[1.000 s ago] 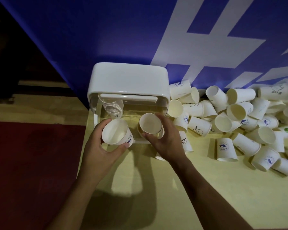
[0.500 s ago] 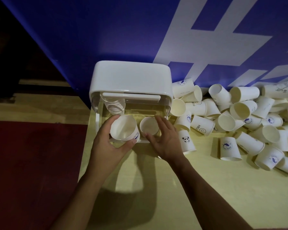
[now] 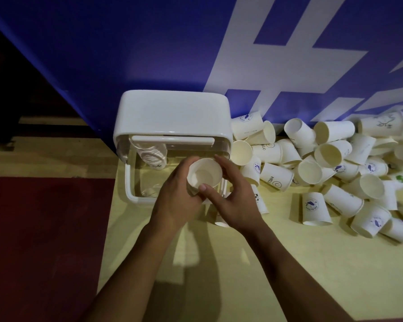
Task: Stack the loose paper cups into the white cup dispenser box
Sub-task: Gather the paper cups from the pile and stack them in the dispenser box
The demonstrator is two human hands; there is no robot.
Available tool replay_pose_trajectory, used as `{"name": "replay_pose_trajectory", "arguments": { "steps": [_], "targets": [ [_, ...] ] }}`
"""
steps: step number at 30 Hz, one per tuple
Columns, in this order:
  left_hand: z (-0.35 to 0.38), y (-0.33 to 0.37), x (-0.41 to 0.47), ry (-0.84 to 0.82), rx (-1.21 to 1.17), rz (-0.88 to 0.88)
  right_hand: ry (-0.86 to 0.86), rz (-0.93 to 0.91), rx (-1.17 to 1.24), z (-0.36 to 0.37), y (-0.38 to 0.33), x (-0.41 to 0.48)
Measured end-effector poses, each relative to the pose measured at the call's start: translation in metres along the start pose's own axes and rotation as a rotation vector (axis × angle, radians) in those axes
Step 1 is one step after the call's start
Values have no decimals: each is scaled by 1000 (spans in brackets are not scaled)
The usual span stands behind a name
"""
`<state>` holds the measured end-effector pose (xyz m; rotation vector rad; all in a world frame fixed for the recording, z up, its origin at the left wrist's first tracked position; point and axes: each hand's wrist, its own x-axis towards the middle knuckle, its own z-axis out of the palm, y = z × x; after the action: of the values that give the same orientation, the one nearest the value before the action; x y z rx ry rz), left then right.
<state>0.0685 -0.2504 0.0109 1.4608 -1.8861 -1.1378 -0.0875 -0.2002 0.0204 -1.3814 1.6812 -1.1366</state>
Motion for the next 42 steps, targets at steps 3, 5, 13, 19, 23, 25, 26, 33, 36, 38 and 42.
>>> {"name": "replay_pose_trajectory", "arguments": {
  "steps": [3, 5, 13, 19, 23, 25, 26, 33, 36, 38, 42],
  "targets": [
    [7, -11, 3, -15, 34, -37, -34, -41, -32, 0, 4, 3],
    [11, -19, 6, -19, 63, -61, -57, -31, -70, 2, 13, 5],
    [21, -39, 11, -61, 59, -83, -90, 17, -298, 15, 47, 11],
    [17, -46, 13, -117, 47, -97, -103, 36, -388, 17, 49, 13],
    [8, -39, 3, -114, 97, -51, -61, 67, -305, 5, 38, 1],
    [2, -31, -7, -65, 121, 51, 3, 61, -302, -12, 33, -10],
    [0, -25, -13, -33, 114, 97, 36, 54, -300, -24, 33, -17],
    [44, 62, -6, -27, 15, 259, 312, 192, -310, -146, 47, -40],
    [90, 100, 17, -71, 9, 308, 389, 231, -272, -200, 56, -43],
    [124, 125, 32, -99, 33, 316, 419, 248, -260, -233, 66, -44],
    [199, 174, 61, -137, 145, 314, 425, 268, -255, -300, 90, -51]
  ]
}}
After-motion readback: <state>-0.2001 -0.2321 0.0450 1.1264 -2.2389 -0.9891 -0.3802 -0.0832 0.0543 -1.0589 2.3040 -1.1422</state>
